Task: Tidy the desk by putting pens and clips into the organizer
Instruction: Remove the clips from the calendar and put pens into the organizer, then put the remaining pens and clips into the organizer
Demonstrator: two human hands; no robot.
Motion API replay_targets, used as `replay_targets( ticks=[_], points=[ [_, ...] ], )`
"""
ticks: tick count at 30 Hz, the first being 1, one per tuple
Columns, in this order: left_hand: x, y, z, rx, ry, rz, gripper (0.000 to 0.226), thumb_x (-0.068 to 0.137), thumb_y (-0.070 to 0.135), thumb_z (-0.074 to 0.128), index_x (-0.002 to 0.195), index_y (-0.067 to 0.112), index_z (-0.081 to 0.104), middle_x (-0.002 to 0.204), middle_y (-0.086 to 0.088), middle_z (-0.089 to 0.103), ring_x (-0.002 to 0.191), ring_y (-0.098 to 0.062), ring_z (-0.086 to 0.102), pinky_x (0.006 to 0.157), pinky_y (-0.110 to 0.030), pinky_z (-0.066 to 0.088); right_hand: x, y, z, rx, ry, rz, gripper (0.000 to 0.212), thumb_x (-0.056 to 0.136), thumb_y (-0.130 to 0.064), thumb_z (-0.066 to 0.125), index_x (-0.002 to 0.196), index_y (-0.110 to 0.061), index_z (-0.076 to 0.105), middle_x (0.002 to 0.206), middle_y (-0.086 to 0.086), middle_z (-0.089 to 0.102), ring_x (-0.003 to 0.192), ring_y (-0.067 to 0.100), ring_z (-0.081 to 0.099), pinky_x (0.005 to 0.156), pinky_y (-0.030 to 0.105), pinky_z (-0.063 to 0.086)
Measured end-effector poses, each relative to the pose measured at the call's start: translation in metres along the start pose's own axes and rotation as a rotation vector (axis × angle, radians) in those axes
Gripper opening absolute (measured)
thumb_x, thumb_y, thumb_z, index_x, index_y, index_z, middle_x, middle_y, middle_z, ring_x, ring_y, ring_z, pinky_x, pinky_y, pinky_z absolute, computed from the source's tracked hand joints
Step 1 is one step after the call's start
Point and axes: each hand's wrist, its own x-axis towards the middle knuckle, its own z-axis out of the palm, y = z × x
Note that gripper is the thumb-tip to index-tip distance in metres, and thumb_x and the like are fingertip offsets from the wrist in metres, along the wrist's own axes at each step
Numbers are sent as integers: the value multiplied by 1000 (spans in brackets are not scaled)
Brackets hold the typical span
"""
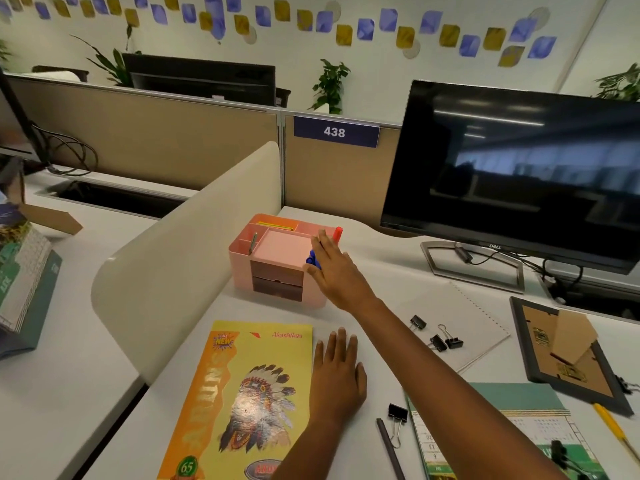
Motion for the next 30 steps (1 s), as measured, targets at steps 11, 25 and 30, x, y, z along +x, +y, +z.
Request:
replay_targets(
  ticks=[11, 25, 30],
  points=[
    [0, 0, -3, 83, -41, 9, 49, 78, 33, 35, 110, 15, 68, 115, -8, 68, 107, -23, 64, 108, -33, 8, -79, 22, 9, 335, 305, 79, 36, 93, -19, 44, 129, -16, 44, 136, 9, 45, 126, 19, 43, 99, 22, 37],
    [-2, 3, -8, 7, -39, 13, 85, 73, 44, -8, 145, 16, 26, 155, -9, 18, 143, -24, 16, 116, -35, 3, -207, 27, 32, 247, -130, 421, 15, 81, -25, 61, 81, -23, 46, 75, 0, 52, 66, 11, 48, 57, 18, 36],
    [-3, 3, -12, 2, -55, -6, 94, 63, 45, -21, 149, 20, 10, 157, -4, 1, 145, -18, -1, 114, -30, -10, -213, 20, 32, 177, -217, 426, 22, 81, -20, 60, 86, -22, 39, 88, 3, 56, 78, 16, 52, 63, 21, 38]
  ],
)
